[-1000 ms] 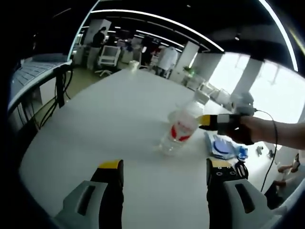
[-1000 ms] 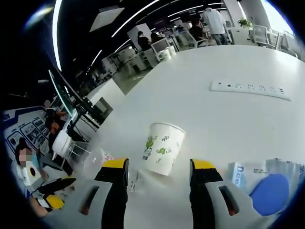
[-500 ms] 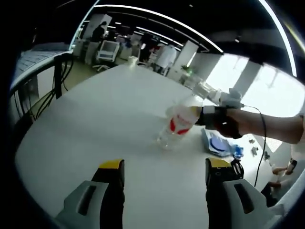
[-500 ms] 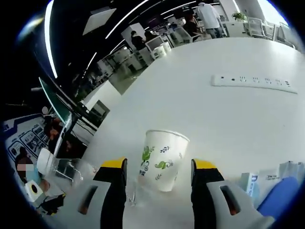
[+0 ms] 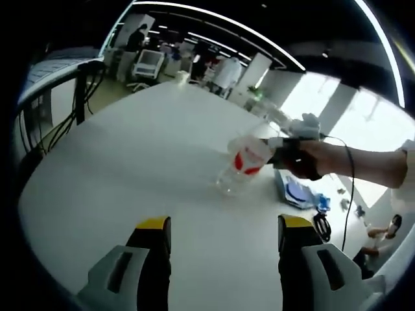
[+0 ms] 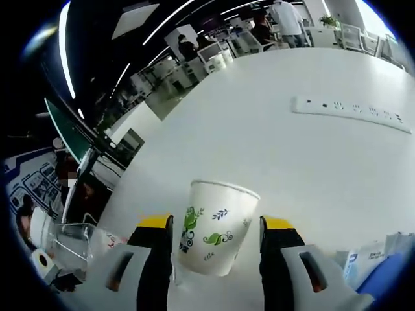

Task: Arrange the tabletop items into an orderly group along one side of the table until the central work area is clear of visible clutter.

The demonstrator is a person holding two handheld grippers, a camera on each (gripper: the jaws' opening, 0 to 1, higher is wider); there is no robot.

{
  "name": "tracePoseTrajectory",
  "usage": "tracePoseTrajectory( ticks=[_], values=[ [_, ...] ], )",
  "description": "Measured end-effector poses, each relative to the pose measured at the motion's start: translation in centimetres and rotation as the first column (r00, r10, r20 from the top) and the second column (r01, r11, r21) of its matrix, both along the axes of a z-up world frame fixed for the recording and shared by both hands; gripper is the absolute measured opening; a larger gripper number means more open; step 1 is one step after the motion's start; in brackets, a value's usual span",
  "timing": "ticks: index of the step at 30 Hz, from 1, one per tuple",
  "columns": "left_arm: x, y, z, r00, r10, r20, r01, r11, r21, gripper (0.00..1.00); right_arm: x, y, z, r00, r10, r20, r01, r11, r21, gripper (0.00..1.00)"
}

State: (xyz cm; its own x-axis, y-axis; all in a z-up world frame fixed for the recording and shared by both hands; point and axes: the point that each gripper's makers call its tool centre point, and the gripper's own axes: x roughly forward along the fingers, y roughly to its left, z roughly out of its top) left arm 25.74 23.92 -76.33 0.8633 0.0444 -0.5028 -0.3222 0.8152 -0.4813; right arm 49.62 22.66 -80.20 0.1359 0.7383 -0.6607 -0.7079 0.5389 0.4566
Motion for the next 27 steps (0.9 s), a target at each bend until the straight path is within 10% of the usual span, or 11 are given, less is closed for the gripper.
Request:
tracePoseTrajectory(
  ticks=[16,27],
  values=[
    [-0.5,0.3,-0.4,1.000,0.012,-0.012,-0.012,1.000,-0.015,0.62,-0.3,-0.6,-1.0,0.999,0.024,0.023,-0.022,0.998,-0.051,0.37],
    [0.1,0.5,0.4,1.000,-0.005,0.005,0.005,1.000,-0.010,0.61,0.2,-3.2,1.0,0.994,-0.068,0.083,0.061,0.994,0.087,0.36]
  ],
)
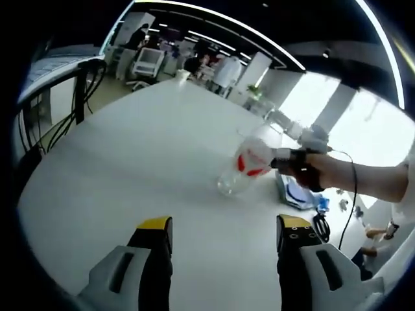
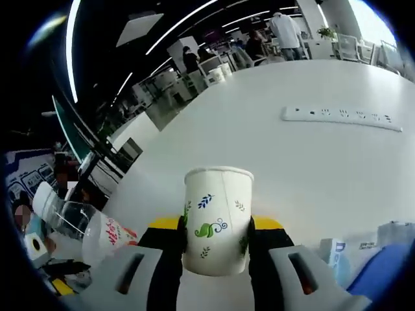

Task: Arrange the tabletop items into an orderly group along one side of the table until the central work area is clear of visible clutter.

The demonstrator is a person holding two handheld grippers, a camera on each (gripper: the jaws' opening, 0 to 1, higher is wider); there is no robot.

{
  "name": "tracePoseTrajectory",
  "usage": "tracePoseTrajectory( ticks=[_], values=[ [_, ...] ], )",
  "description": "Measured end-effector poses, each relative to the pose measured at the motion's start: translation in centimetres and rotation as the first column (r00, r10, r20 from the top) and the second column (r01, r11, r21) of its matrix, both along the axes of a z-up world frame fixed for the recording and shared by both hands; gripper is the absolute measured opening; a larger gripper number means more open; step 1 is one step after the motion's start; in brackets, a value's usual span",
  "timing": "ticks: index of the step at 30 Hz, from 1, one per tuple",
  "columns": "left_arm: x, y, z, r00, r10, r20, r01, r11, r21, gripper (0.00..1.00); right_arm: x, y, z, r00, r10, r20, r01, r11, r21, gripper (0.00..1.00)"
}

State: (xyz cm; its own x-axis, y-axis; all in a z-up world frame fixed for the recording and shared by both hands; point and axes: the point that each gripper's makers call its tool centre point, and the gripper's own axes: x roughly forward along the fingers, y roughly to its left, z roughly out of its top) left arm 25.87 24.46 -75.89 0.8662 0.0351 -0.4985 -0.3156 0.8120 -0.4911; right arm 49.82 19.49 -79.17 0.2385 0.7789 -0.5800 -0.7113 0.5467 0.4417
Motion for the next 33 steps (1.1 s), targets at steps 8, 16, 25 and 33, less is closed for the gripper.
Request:
tracePoseTrajectory(
  ticks=[8,16,25,33],
  values=[
    [1.1,-0.6,1.1,1.000,-0.024,0.020,0.024,1.000,0.011,0.61,0.2,-1.5,1.8,0.998,-0.027,0.059,0.025,0.999,0.044,0.36],
    [1.4,-1.3,2.0,0.999,-0.039,0.035,0.038,0.999,0.021,0.61,0.0,-2.2,2.7,0.993,-0.022,0.113,0.014,0.998,0.069,0.36],
    [1.2,-1.5,2.3,0.999,-0.041,0.034,0.041,0.999,0.025,0.60,-0.3,-3.5,4.7,0.973,-0.021,0.229,-0.009,0.991,0.132,0.36],
    [1.8,-2.7,2.7,0.997,-0.065,0.045,0.064,0.998,0.025,0.60,0.0,-4.9,6.0,0.957,-0.035,0.288,-0.009,0.989,0.149,0.36]
  ],
)
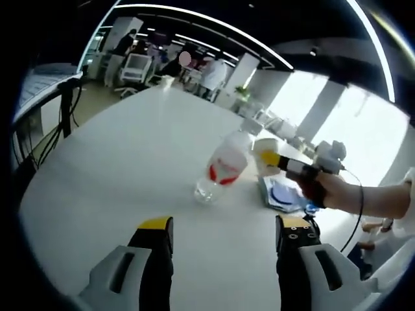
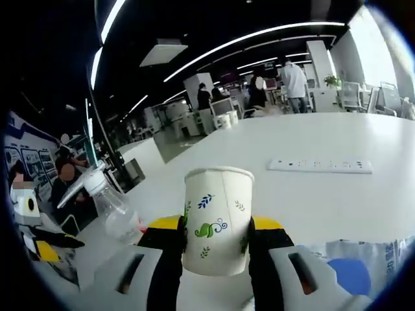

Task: Arrange the tabletop items into an orderly group along one side of the table until the central work area is clear of visible clutter.

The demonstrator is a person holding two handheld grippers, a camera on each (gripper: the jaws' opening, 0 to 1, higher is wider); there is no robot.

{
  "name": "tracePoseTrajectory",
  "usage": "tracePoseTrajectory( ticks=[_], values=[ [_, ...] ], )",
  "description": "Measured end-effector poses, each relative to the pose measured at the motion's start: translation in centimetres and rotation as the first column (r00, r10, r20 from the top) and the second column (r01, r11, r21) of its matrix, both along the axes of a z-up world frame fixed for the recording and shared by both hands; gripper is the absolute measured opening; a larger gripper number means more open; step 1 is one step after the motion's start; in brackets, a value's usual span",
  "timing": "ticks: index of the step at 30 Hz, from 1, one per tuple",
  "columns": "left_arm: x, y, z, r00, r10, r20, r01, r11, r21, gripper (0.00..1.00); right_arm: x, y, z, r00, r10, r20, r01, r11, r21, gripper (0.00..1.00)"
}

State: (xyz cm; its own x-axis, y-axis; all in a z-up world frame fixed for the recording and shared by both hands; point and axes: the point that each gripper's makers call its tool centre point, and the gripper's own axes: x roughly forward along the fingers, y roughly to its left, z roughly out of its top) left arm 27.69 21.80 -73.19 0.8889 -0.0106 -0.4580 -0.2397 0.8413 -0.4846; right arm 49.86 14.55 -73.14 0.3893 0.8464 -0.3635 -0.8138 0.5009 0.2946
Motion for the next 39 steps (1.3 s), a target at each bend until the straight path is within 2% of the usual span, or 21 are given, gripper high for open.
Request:
tracePoseTrajectory(
  ticks=[4,6,11,14,18,27,32,39],
  values=[
    [0.4,-0.4,0.3,1.000,-0.013,0.010,0.013,1.000,0.000,0.60,-0.2,-0.4,0.9,0.999,0.005,0.036,-0.006,1.000,0.027,0.36],
    [0.6,-0.5,0.5,1.000,-0.020,0.013,0.020,1.000,0.002,0.60,-0.6,-0.5,1.4,0.995,0.047,0.089,-0.049,0.999,0.021,0.36],
    [1.0,-0.5,0.6,1.000,-0.027,0.015,0.027,1.000,0.001,0.60,-1.1,-1.2,2.2,0.993,0.044,0.112,-0.049,0.998,0.047,0.36],
    [1.5,-0.7,0.9,0.999,-0.029,0.027,0.029,1.000,-0.005,0.60,-1.6,-1.4,2.5,0.983,0.079,0.168,-0.085,0.996,0.025,0.36],
    [2.0,-1.3,0.9,0.997,-0.068,0.018,0.068,0.998,0.015,0.60,-2.0,-1.7,2.9,0.981,0.082,0.175,-0.091,0.995,0.041,0.36],
    [3.2,-2.4,1.5,0.995,-0.089,0.045,0.089,0.996,-0.004,0.59,-2.4,-2.9,3.8,0.978,0.065,0.198,-0.080,0.995,0.066,0.37],
    [4.1,-4.0,1.6,0.992,-0.112,0.061,0.114,0.993,-0.026,0.59,-3.9,-3.5,3.7,0.977,0.081,0.196,-0.099,0.992,0.082,0.37],
    [5.8,-5.7,2.6,0.984,-0.152,0.089,0.154,0.988,-0.023,0.59,-4.9,-4.3,3.6,0.978,0.083,0.193,-0.102,0.990,0.094,0.37]
  ],
)
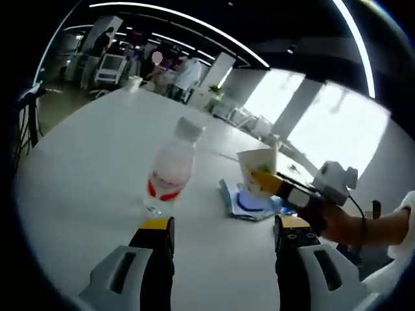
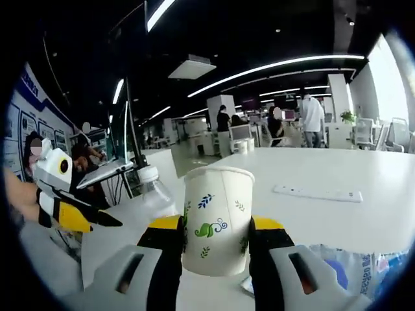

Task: Arrange the tabletop items into an orderly group along one side of the table until the central work area is clear of visible clutter.

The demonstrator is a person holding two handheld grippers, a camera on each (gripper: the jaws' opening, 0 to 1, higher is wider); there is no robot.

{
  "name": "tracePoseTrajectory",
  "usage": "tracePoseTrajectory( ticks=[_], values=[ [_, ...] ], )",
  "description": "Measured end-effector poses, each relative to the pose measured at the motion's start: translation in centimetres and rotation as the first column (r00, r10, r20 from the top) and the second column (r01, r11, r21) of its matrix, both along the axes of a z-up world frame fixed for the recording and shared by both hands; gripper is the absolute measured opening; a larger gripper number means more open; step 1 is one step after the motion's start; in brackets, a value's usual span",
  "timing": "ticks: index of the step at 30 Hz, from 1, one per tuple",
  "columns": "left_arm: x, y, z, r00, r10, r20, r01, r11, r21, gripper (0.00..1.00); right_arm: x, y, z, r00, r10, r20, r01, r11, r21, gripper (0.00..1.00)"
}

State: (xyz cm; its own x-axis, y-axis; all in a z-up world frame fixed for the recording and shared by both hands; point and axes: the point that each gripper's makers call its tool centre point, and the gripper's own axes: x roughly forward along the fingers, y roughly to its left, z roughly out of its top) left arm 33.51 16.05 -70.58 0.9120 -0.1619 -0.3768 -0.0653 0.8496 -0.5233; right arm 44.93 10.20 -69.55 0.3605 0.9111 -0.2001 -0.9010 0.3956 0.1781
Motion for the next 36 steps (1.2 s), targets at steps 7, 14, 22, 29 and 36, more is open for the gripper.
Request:
tracePoseTrajectory(
  ticks=[7,14,22,29,36],
  values=[
    [1.5,-1.2,1.1,0.999,-0.033,0.022,0.033,0.999,0.007,0.59,-1.0,-0.9,0.3,1.000,0.003,-0.002,-0.003,1.000,0.012,0.37],
    [2.9,-2.9,2.0,0.996,-0.076,0.036,0.075,0.997,0.028,0.60,-1.5,-1.8,0.4,1.000,0.001,0.006,-0.001,1.000,0.016,0.37],
    [4.9,-4.2,2.9,0.993,-0.103,0.055,0.102,0.995,0.011,0.60,-2.0,-2.7,0.9,1.000,-0.017,-0.006,0.017,0.999,0.043,0.37],
    [6.4,-5.4,3.5,0.988,-0.137,0.068,0.136,0.991,0.011,0.62,-2.7,-3.0,1.9,1.000,-0.022,0.006,0.022,0.998,0.061,0.37],
    [7.5,-6.8,4.2,0.983,-0.167,0.077,0.167,0.986,0.007,0.62,-2.2,-3.4,2.1,0.999,-0.036,0.018,0.034,0.997,0.073,0.37]
  ],
)
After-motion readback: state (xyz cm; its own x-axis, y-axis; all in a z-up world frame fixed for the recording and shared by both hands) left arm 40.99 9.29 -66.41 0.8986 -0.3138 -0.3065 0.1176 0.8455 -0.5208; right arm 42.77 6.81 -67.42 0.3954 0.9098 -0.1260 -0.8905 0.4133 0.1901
